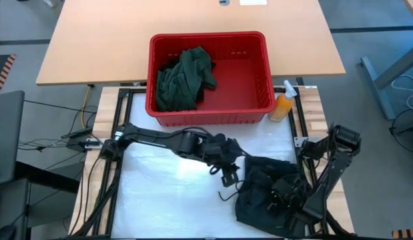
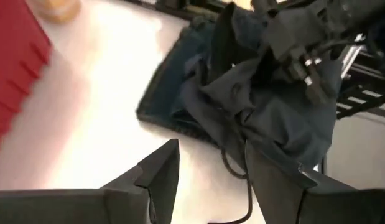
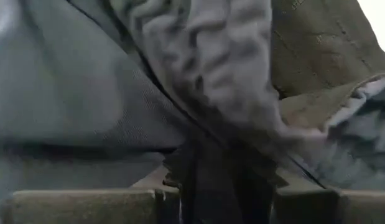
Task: Fold laundry
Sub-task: Stack the folded gray shorts on top of the folded black pants
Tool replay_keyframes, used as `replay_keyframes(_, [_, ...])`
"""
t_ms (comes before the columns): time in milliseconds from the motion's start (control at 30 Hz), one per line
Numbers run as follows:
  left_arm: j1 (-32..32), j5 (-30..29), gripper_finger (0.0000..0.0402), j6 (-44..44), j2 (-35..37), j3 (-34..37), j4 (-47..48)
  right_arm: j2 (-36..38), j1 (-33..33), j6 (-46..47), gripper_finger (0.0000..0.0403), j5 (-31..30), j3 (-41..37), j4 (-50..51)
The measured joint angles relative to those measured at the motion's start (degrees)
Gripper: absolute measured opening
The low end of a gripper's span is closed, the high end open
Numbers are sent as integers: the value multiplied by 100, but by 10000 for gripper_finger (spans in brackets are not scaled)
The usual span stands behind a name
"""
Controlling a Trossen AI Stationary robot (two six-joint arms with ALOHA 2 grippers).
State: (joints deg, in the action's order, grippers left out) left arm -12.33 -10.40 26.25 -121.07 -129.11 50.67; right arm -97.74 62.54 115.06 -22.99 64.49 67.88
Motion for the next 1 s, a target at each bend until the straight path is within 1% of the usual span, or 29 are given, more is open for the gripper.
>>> replay_keyframes(167, [-145,-495,171,-135,205,1,368,-123,-7,26,122,255,2,-48])
replay_keyframes(333, [-204,-607,171,-217,258,1,748,-137,-7,308,122,344,2,-50])
replay_keyframes(400, [-252,-901,171,-218,239,10,1037,-137,-4,393,122,372,0,-52])
replay_keyframes(533, [-415,-1753,171,-276,350,11,1548,-55,-53,358,122,399,-10,-59])
replay_keyframes(667, [-546,-2349,171,-265,718,10,2000,347,-228,300,122,513,-17,155])
replay_keyframes(800, [-650,-3046,171,-90,1141,63,2553,973,-461,144,122,505,-17,506])
replay_keyframes(900, [-692,-3441,171,140,1592,346,2920,1520,-626,-178,122,390,-17,521])
replay_keyframes(1000, [-713,-3514,171,344,2138,944,3025,2078,-772,-755,122,52,-17,307])
